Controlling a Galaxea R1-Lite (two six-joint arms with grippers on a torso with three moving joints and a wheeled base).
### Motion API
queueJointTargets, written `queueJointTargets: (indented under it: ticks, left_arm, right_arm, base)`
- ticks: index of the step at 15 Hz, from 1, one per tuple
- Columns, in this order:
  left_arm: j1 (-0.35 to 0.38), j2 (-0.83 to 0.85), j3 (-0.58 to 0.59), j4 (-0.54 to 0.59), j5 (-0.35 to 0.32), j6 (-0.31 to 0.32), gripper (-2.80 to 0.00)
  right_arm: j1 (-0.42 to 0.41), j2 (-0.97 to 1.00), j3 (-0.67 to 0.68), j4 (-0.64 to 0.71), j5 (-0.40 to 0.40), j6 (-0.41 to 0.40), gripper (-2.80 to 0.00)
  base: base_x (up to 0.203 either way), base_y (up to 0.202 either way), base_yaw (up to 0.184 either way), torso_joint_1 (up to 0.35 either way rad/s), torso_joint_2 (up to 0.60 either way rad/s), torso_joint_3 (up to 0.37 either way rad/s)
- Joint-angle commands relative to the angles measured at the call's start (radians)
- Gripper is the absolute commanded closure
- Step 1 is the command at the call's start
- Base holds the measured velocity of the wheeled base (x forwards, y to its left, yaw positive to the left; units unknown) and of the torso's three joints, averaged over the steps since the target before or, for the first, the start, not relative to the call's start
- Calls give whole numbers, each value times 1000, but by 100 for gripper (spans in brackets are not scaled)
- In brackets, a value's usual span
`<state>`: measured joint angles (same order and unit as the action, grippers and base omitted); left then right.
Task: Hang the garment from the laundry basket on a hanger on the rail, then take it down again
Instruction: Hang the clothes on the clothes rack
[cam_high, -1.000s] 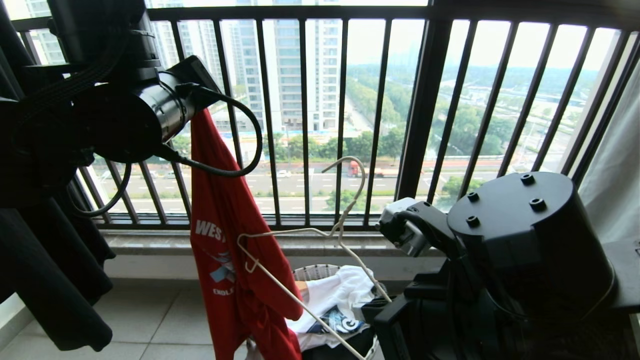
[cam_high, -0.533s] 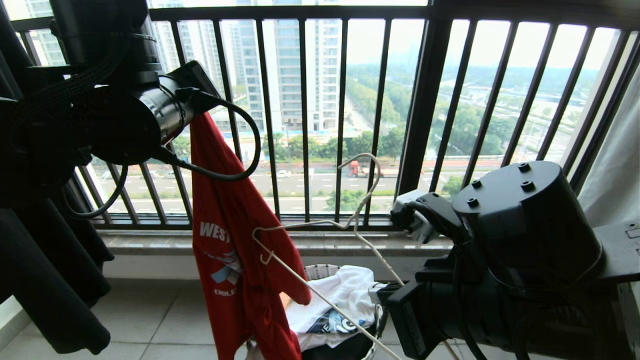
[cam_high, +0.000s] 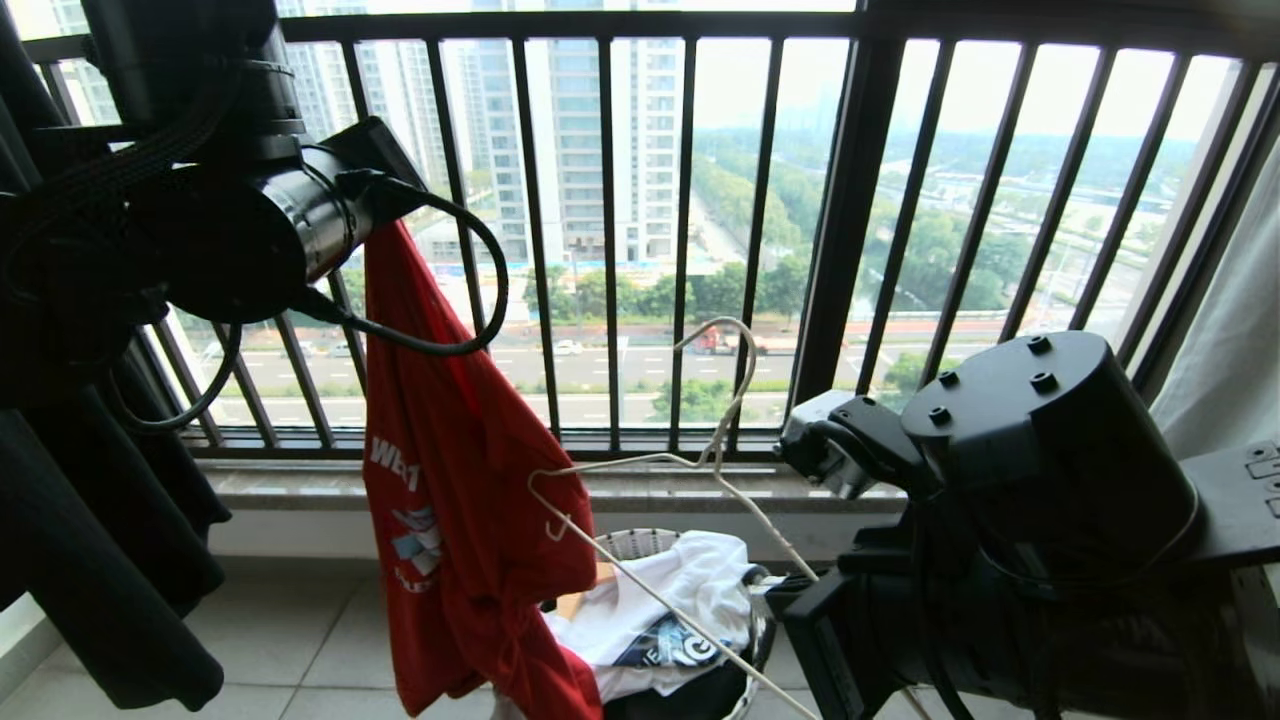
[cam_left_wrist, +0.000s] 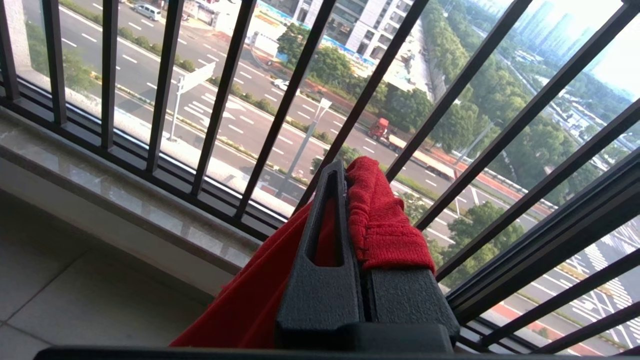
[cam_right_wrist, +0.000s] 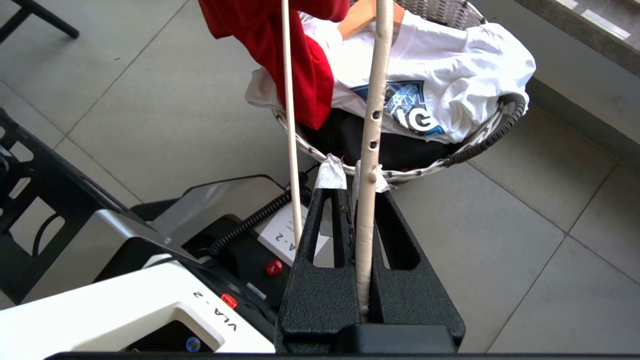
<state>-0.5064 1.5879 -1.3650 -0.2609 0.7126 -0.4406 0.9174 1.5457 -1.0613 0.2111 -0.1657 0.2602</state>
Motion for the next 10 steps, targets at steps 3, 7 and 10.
queueJointTargets:
  ticks: [3,7,10]
  left_arm:
    - [-9,4,7,56,-2,1,0]
    - [-9,7,4,222,-109,1,0]
    - [-9,12,-2,319,-153,2,0]
  right_arm:
    - [-38,1,-2,-35,-47,-5,0]
    - [-72,0,-2,-35,-74,-34,0]
    - [-91,-7,-2,-35,-80,-54,0]
  base:
    - [0,0,0,0,0,0]
    - [0,0,0,0,0,0]
    - [0,0,0,0,0,0]
